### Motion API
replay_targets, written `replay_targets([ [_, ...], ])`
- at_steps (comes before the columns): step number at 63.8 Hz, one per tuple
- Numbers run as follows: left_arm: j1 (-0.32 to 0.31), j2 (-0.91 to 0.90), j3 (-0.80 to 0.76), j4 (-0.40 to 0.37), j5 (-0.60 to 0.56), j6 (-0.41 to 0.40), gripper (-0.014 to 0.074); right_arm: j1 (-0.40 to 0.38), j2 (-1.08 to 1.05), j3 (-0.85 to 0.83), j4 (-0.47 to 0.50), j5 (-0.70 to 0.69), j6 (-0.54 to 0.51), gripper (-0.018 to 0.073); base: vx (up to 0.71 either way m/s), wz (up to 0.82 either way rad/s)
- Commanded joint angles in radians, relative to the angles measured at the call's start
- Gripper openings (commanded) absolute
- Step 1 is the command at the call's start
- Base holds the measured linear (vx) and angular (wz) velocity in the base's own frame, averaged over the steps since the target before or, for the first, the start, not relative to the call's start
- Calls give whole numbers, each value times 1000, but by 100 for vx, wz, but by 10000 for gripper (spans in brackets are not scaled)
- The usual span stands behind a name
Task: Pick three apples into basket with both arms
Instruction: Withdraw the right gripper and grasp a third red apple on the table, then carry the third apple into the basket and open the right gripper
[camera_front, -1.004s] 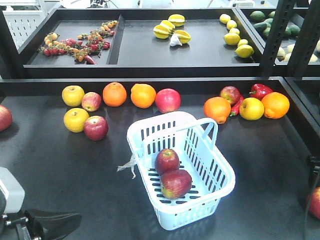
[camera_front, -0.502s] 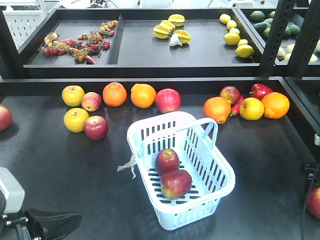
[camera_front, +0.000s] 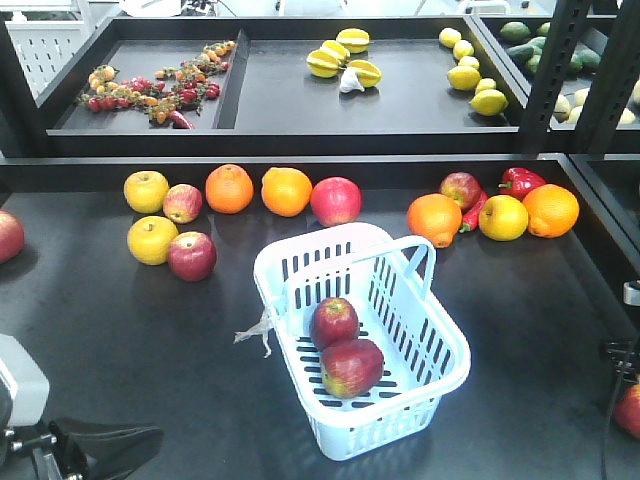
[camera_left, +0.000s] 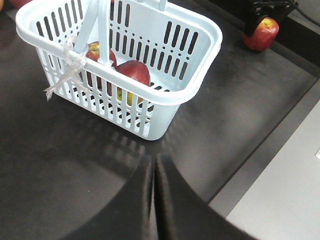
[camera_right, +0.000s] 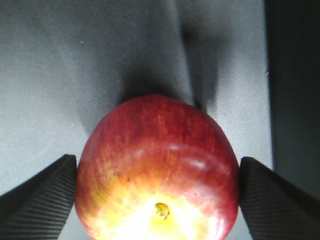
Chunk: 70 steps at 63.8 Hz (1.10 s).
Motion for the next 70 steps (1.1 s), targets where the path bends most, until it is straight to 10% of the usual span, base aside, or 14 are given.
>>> replay_targets([
  [1,-4,-4,-25,-17,-43,-3,-6,-5,-50,-23,-6,5,-1,522,0,0],
  [17,-4,-4,-25,-17,-43,-3,-6,-5,-80,-23,79,53,-28,316,0,0],
  [49,-4,-4,-25,-17,-42,-2,-6,6,-502,-23,599,198,-374,81,0,0],
  [70,-4,-4,-25,-17,-43,-1,-6,294,-583,-23,711,232,-422,81,0,0],
])
